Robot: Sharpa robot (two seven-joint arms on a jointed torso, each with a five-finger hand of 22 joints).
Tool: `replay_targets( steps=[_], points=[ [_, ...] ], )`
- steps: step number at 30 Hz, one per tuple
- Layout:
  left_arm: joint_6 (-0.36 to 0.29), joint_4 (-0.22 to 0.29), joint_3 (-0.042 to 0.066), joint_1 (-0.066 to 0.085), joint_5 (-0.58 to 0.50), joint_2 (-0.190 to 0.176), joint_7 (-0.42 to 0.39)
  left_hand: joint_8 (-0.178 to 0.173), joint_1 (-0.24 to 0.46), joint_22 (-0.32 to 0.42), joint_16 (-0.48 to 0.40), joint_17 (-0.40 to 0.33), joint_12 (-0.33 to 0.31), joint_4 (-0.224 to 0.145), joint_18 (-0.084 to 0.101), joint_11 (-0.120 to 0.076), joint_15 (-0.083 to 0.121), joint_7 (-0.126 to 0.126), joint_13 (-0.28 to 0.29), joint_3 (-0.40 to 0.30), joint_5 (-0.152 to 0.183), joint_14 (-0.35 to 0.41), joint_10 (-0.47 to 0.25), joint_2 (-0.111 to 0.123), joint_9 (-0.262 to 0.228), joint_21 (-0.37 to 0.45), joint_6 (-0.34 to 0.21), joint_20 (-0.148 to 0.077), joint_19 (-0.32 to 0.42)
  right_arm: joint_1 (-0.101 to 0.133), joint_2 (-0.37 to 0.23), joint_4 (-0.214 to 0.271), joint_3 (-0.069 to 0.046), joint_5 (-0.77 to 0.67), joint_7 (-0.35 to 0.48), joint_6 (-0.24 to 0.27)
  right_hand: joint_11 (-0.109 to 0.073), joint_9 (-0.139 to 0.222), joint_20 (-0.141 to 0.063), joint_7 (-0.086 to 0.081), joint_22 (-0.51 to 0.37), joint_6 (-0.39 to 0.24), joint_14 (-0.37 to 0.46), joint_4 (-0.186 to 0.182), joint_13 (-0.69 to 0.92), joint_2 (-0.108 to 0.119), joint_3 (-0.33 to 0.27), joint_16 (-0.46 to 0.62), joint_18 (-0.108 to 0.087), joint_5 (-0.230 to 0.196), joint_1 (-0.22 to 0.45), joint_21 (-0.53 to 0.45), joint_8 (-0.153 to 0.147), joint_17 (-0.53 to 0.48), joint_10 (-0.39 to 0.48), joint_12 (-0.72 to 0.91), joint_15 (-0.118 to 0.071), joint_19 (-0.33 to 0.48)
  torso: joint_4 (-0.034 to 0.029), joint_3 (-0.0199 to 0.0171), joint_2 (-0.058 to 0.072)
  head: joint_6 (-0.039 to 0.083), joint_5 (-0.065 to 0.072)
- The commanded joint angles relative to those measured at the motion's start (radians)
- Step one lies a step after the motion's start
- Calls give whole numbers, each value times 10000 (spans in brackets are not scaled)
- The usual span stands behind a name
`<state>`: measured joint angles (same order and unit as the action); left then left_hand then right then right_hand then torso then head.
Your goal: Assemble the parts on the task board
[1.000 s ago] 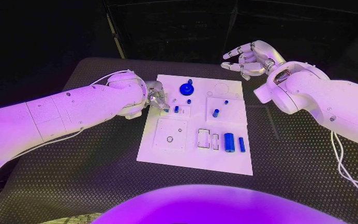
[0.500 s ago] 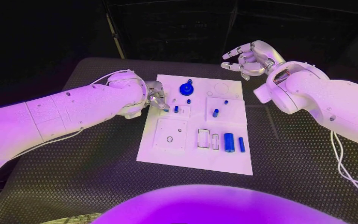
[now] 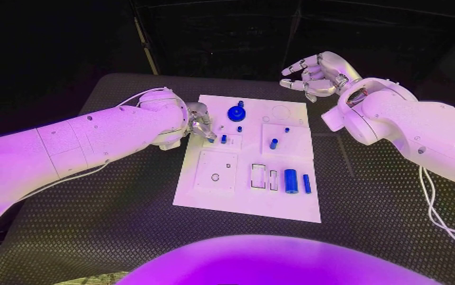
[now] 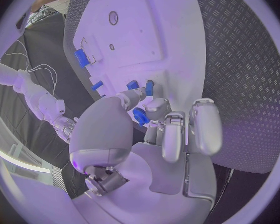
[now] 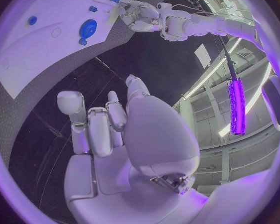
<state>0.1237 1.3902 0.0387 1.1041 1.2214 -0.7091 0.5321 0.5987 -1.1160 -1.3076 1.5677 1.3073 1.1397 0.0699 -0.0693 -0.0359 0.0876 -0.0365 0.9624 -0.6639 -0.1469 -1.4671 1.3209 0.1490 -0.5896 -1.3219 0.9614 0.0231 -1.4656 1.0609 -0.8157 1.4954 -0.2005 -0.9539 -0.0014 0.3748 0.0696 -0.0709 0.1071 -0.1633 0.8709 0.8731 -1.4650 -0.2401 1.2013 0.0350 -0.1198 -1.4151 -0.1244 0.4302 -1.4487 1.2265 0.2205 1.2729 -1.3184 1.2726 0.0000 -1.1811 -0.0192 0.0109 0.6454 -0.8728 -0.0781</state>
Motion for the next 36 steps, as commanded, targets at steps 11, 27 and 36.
replay_targets(
  steps=[11, 27, 36],
  points=[
    [773, -212, -71, -52, -209, 223, 56, 45, 242, -400, 31, 2635, 192, -255, 99, -81, 92, 126, 186, -59, 9, -1037, 207, -39, 114, -104, 170, -87, -229, 16, 46, 14, -7, 28, 83, -89, -12, 8, -53, 66, -16, -3, -441, -5, 0, -86, -1, 48, -74, 44, -17, -42, 38, 5, -40, 34, -76, -40, -3, 2, -3, 2, 36],
    [838, -357, -76, -35, -209, 261, 59, 41, 522, -474, 31, 2635, 292, -71, 116, -116, 120, 168, 329, 319, 14, -1037, 297, -54, 277, -159, 336, -114, -260, 16, 76, -14, -7, 28, 98, -84, -14, 8, -54, 67, -26, 1, -441, -5, -5, -99, 7, 51, -76, 73, -25, -49, 44, 3, -37, 31, -78, -37, -10, 5, -7, 2, 13],
    [568, -458, -75, -30, -208, 281, 41, 30, 1347, -509, 31, 2635, 308, 632, 123, -82, 100, 124, 357, 1476, 79, -1037, 305, 89, 490, -158, 507, -112, -271, 16, 82, -25, -7, 41, 116, -44, -13, 8, -55, 67, -35, 1, -438, -6, -16, -99, 6, 60, -77, 82, -25, -54, 44, -12, -29, 22, -78, -33, -7, 9, -7, 2, 39]
  ],
)
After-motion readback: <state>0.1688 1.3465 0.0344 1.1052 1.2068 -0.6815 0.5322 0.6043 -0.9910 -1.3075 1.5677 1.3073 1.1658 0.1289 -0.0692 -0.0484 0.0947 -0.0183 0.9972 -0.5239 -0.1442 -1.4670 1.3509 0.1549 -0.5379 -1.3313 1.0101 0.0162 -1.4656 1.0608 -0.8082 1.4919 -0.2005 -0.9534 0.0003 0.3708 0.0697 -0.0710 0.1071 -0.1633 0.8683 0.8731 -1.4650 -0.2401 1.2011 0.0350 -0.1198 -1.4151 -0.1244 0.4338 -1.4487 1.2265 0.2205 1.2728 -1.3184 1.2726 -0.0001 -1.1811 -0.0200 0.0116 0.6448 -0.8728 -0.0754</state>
